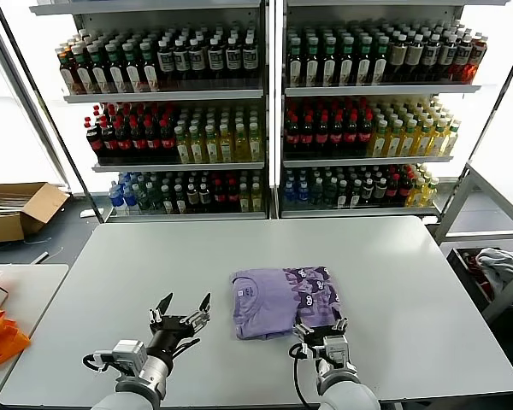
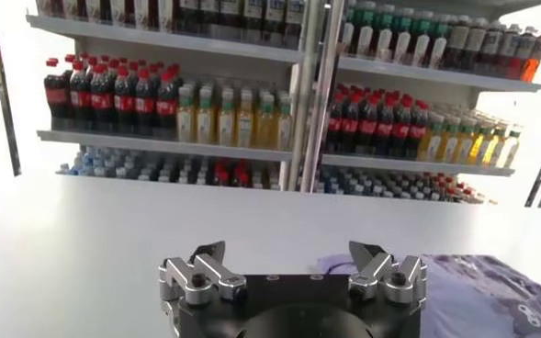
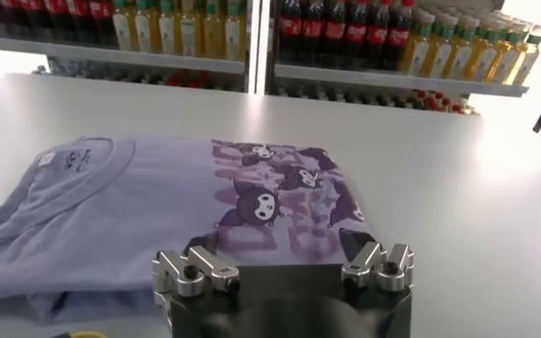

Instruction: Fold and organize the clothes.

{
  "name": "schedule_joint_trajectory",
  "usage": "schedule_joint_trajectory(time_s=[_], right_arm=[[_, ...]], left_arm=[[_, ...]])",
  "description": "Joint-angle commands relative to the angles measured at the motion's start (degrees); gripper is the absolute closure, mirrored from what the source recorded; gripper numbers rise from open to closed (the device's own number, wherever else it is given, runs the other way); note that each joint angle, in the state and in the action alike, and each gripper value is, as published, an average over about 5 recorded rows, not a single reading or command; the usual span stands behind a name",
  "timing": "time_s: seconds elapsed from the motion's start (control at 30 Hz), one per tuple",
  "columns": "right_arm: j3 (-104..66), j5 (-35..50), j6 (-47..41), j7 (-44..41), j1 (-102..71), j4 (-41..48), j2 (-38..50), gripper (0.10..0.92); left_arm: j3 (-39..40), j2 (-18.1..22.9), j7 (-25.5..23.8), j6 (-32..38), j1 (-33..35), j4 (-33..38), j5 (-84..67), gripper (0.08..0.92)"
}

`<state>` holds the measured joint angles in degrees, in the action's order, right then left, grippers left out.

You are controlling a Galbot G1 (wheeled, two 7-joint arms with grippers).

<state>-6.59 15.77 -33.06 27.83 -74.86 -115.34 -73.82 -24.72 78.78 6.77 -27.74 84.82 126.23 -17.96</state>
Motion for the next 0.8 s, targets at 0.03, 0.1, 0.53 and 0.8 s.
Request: schedule_joint_trajectory(time_s=[0.03,0.1,0.53,0.8], right_arm=[[0.0,0.1,-0.1,3.4,-3.8,-2.1,-0.4,0.203],[0.0,0.1,-0.1,3.9,-4.3,-2.5,-0.4,0.203],[-1.9,7.0,0.0,7.3,-5.2,-2.2,-1.0,0.203],[-2.6,11.8,0.0,5.1,-5.5,-9.2,0.1,0.203]], left_arm=[[0.1,0.1,-0.2,0.0,0.1,-0.6,0.1,0.177],[0.1,0.1,-0.2,0.1,0.2,-0.7,0.1,0.177],[0.1,0.5,-0.8,0.1,1.0,0.0,0.7,0.177],[0.0,0.7,-0.8,0.1,2.0,0.7,1.3,0.177]])
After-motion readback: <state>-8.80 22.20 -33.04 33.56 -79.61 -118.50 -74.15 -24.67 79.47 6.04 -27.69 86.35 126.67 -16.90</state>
